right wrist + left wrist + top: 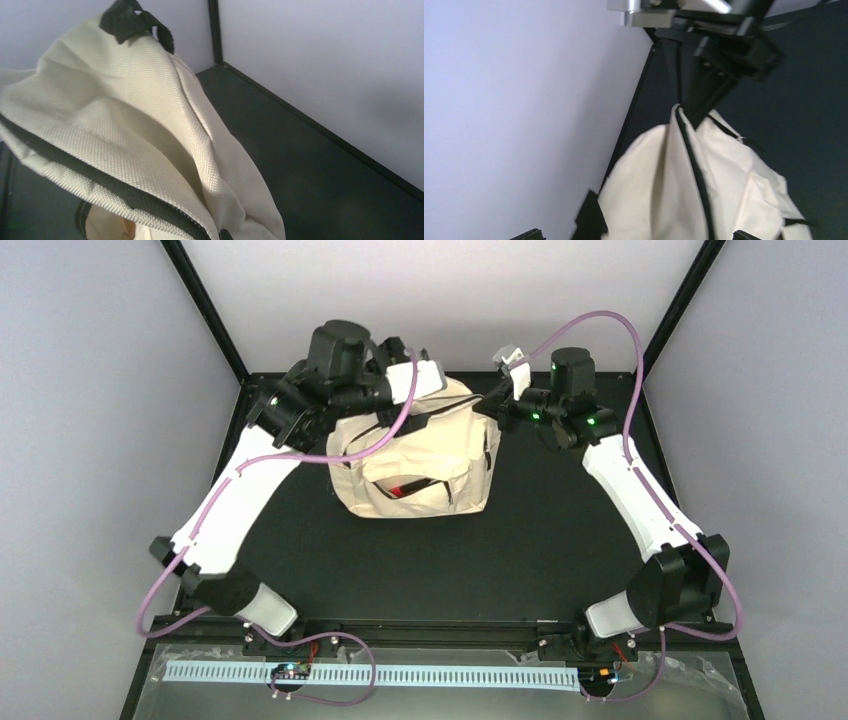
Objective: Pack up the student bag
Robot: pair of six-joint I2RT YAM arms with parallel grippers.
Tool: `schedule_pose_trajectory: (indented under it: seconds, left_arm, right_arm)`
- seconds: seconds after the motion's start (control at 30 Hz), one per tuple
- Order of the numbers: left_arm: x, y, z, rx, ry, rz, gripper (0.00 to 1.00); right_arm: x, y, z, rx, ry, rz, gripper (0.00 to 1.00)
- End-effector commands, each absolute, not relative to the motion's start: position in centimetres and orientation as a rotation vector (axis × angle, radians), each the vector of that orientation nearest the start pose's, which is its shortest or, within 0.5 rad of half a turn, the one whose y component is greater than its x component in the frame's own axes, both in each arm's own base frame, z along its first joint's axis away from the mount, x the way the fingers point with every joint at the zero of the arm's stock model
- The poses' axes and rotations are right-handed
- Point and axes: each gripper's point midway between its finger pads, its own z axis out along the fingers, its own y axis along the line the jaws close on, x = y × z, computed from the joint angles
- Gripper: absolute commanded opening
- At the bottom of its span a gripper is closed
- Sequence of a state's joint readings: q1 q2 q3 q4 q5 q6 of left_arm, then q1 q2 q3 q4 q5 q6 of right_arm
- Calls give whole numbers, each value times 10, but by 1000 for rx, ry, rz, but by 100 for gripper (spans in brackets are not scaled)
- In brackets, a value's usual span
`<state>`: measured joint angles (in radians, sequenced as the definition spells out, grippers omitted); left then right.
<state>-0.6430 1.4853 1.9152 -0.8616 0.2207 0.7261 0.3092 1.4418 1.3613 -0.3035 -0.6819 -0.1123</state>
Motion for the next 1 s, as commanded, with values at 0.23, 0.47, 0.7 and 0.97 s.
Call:
schedule_pose_trajectory:
  seconds: [0.23, 0.47, 0.7, 0.97]
  left_arm:
    - [352, -302, 376, 1527, 1611, -176, 98]
    - [346, -310, 354, 1575, 1662, -268, 47]
    - [343, -302, 360, 1467, 1763, -299, 2]
    - [358, -273, 414, 1106, 1773, -292, 1]
  right_arm:
    - [374, 265, 397, -1010, 1540, 863, 1]
    - [389, 265, 403, -979, 1554, 834, 1]
    - [412, 260, 409, -888, 1597, 764, 12]
    - [416, 221, 406, -637, 1740, 597, 60]
